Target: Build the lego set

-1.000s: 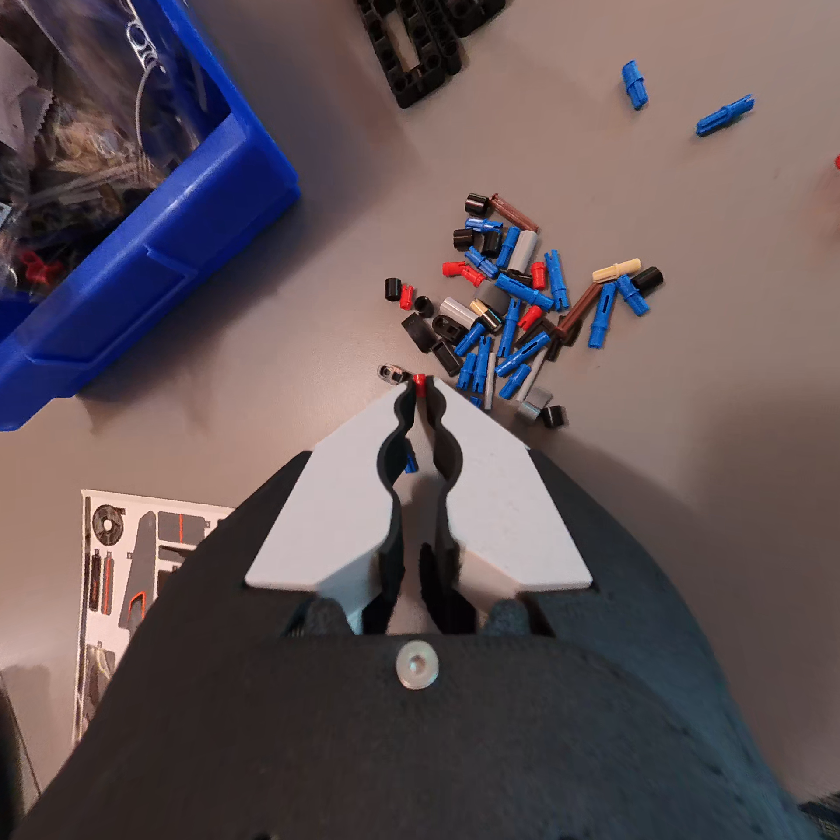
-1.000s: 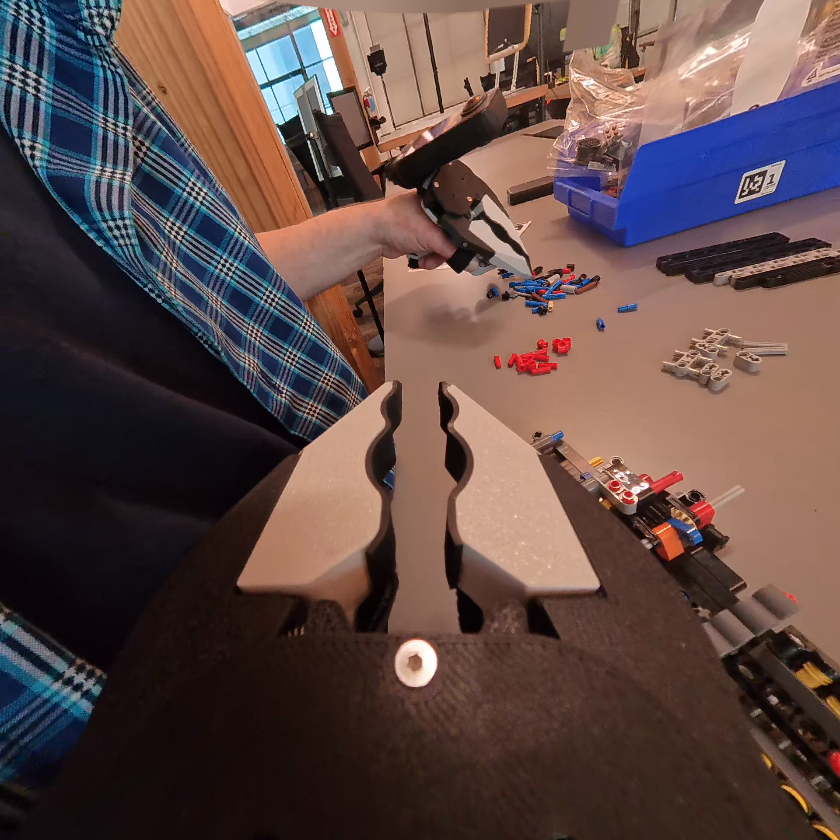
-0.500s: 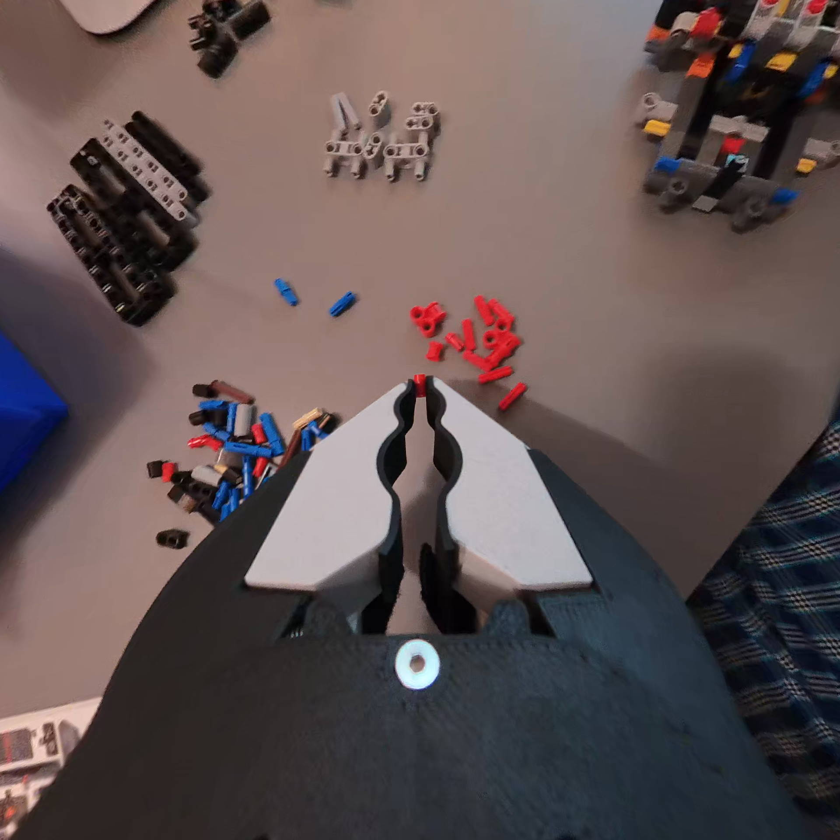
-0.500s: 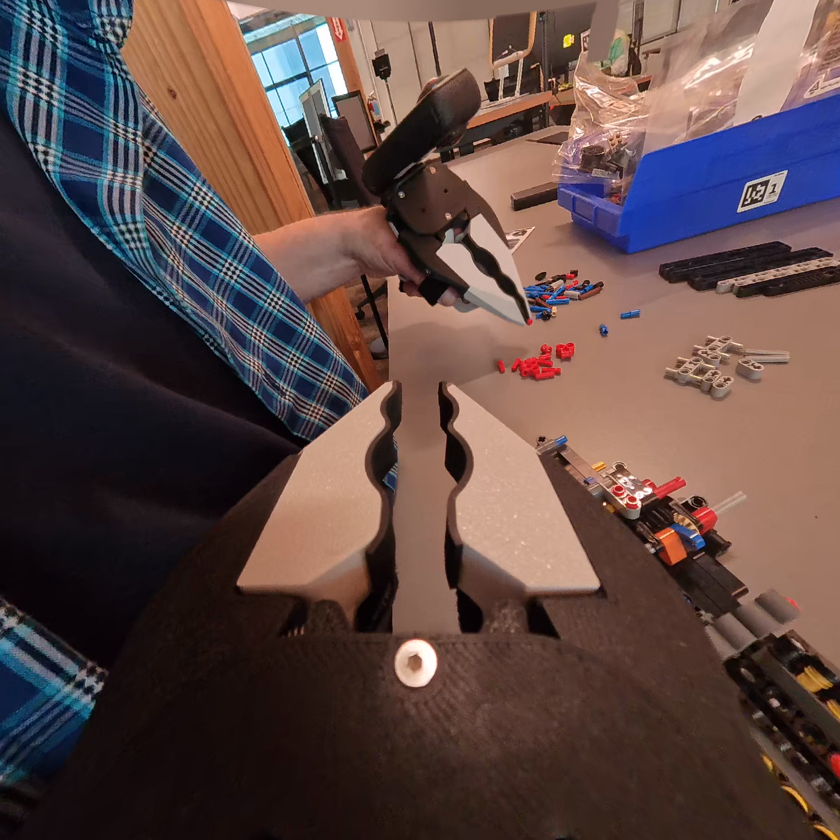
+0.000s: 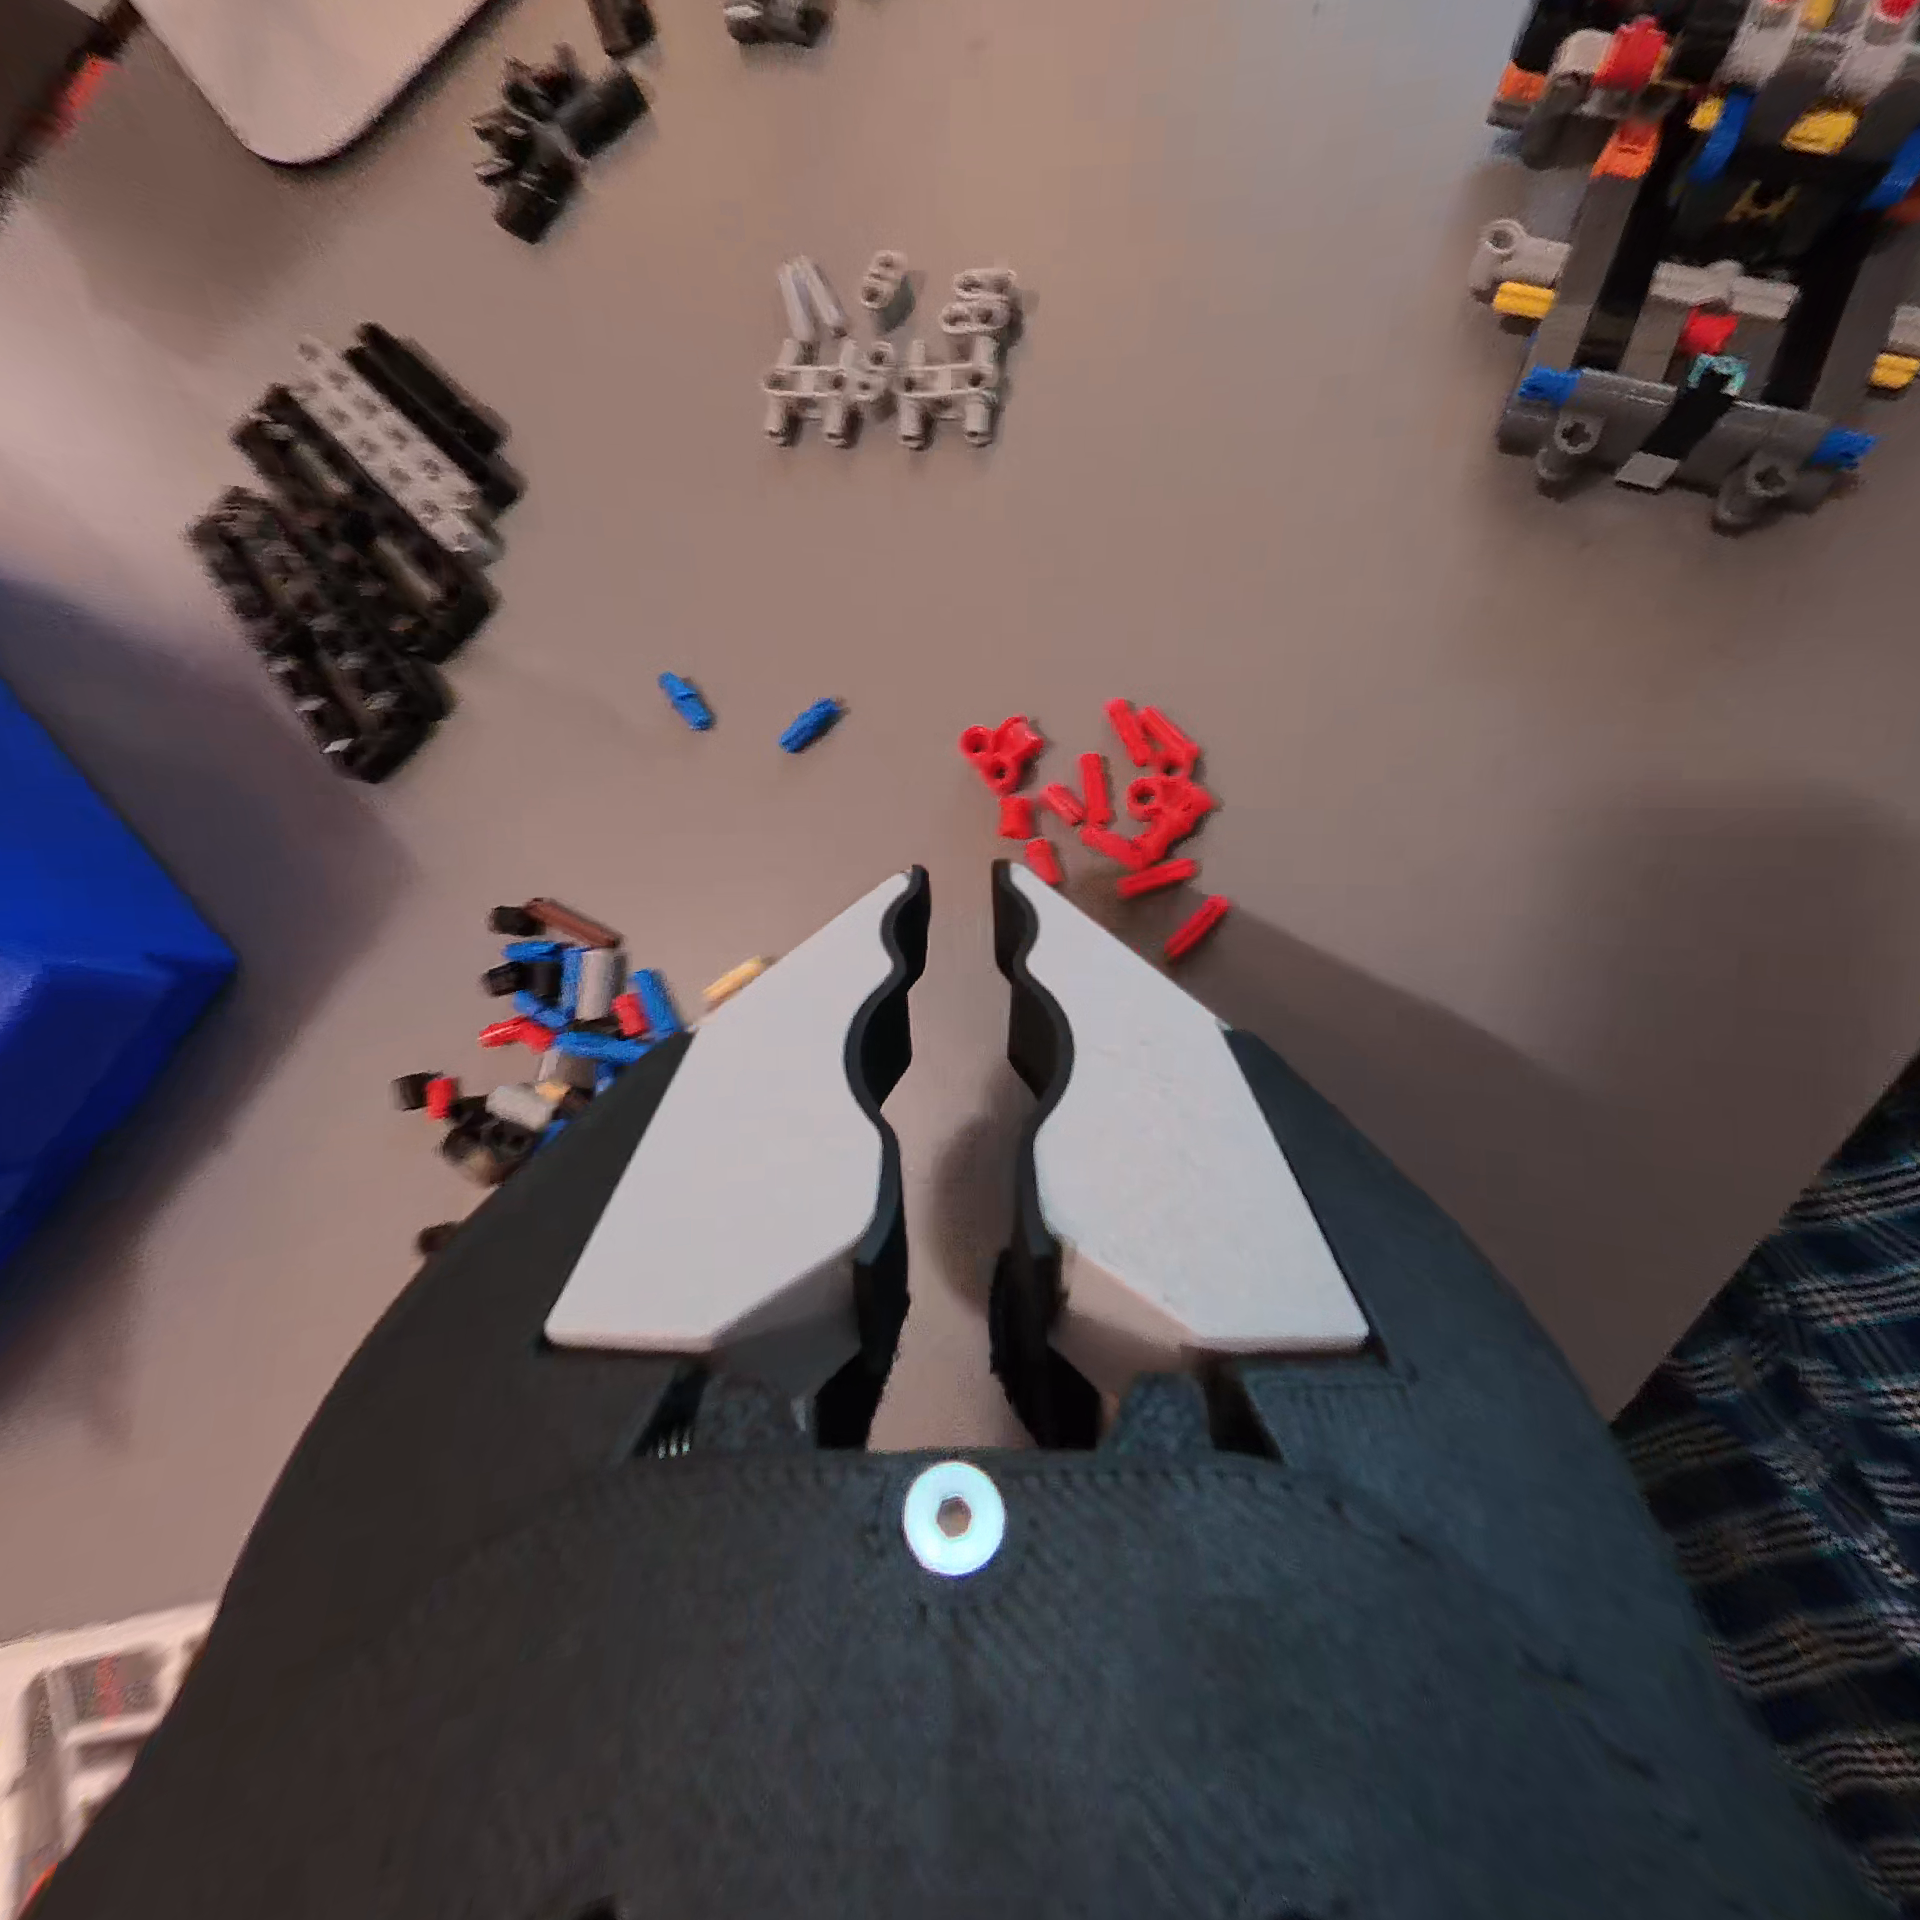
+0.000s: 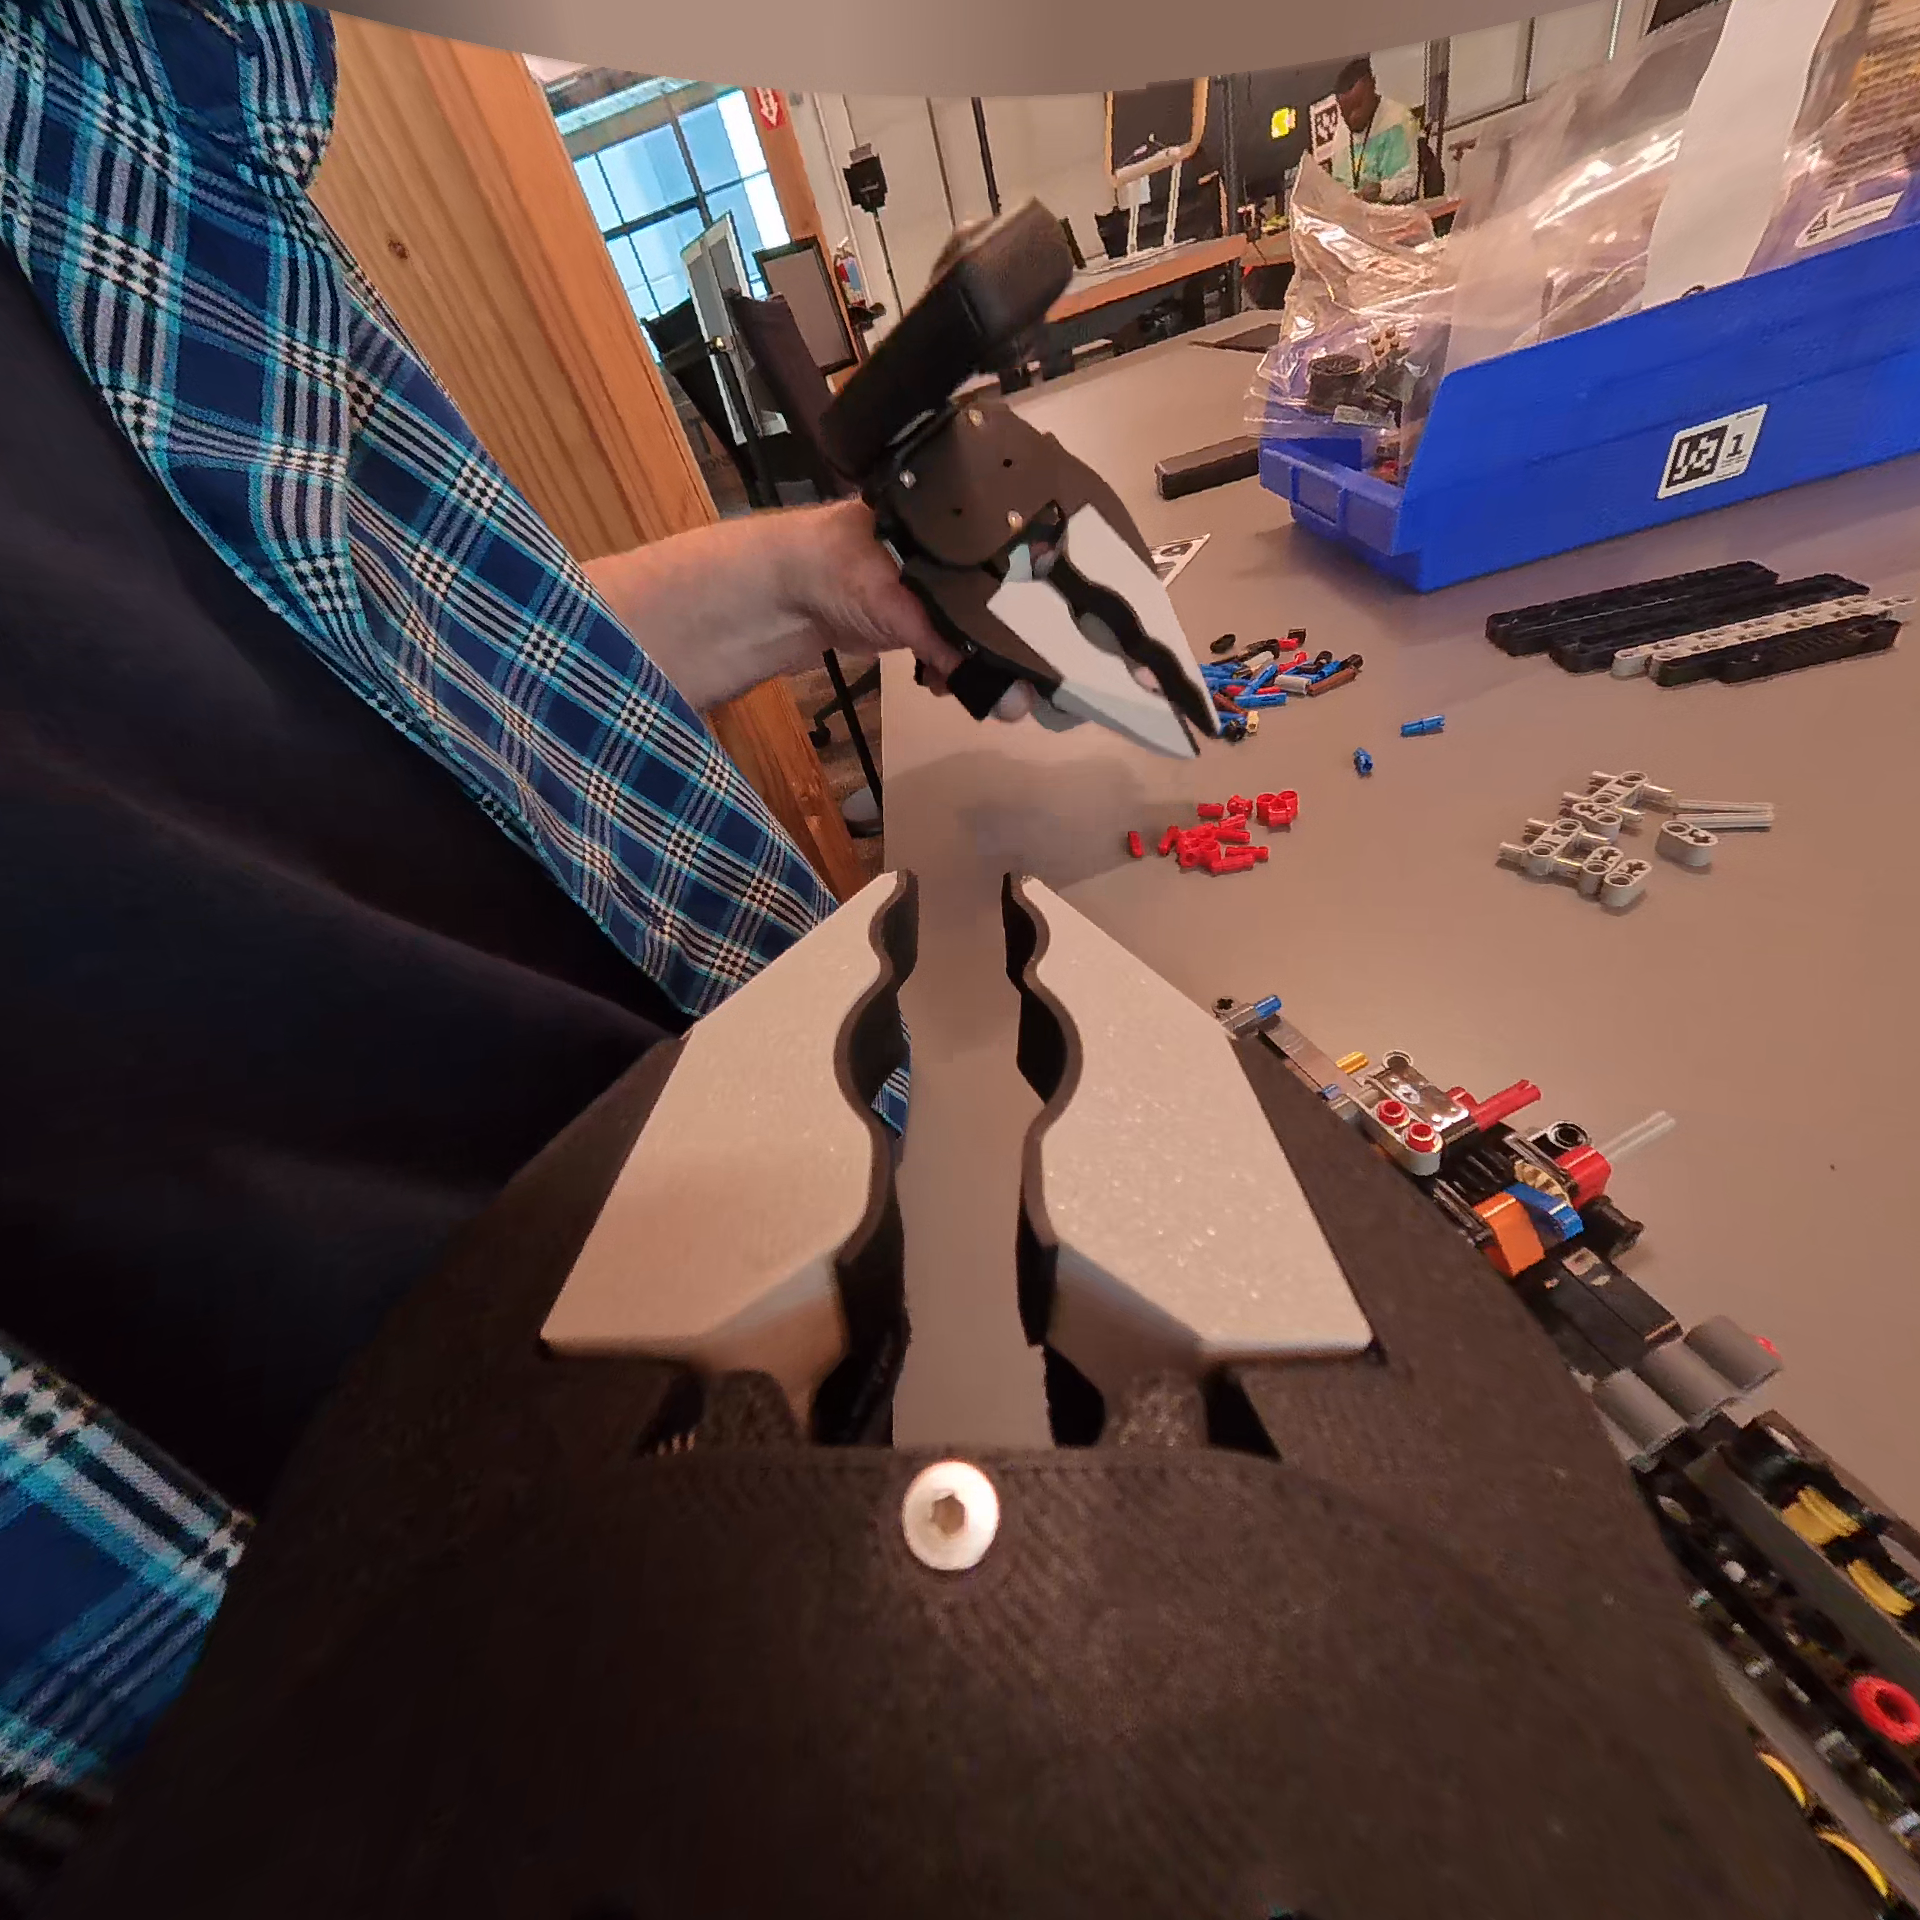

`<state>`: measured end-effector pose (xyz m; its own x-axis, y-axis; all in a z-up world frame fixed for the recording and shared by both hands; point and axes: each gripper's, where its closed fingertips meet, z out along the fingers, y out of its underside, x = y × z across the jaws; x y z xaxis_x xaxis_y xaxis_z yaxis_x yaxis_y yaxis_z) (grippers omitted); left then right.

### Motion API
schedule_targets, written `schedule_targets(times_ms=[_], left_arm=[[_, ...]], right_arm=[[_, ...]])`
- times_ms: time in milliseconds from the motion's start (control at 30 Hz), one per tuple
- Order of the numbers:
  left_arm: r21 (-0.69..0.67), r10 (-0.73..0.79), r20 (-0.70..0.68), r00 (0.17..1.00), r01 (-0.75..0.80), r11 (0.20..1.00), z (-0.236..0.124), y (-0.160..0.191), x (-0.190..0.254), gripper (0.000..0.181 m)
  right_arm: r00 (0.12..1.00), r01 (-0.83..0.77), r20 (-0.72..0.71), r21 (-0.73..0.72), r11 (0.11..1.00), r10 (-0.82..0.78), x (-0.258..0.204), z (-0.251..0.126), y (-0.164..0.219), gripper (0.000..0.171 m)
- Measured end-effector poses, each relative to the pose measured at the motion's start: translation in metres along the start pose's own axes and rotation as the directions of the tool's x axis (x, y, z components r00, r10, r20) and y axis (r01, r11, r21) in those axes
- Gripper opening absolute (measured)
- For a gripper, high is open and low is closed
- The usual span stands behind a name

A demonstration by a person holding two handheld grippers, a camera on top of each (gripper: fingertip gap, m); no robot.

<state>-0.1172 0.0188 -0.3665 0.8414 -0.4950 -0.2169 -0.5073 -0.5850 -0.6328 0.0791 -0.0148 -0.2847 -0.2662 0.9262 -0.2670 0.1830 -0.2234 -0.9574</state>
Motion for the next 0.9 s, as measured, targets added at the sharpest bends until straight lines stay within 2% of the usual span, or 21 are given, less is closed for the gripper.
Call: schedule_targets(times_ms=[167, 300, 500, 900], left_arm=[[-0.050, 0.001, 0.209, 0.978, 0.010, 0.999, -0.026, 0.018, -0.078, 0.005], [-0.055, -0.055, 0.197, 0.979, 0.067, 0.996, -0.018, 0.031, -0.112, 0.005], [-0.130, 0.024, 0.147, 0.989, -0.004, 0.991, 0.010, 0.045, -0.123, 0.005], [-0.195, 0.099, 0.042, 0.994, -0.089, 0.977, 0.017, 0.054, -0.116, 0.015]], right_arm=[[1.000, -0.003, 0.008, 0.007, 1.000, 0.003, -0.001, 0.000, -0.002, 0.013], [1.000, 0.000, 0.004, 0.008, 1.000, 0.000, -0.002, -0.001, -0.003, 0.013], [1.000, -0.004, -0.002, 0.004, 1.000, 0.004, 0.001, -0.001, -0.002, 0.013], [1.000, -0.019, 0.000, 0.013, 1.000, 0.019, 0.005, -0.003, -0.002, 0.013]])
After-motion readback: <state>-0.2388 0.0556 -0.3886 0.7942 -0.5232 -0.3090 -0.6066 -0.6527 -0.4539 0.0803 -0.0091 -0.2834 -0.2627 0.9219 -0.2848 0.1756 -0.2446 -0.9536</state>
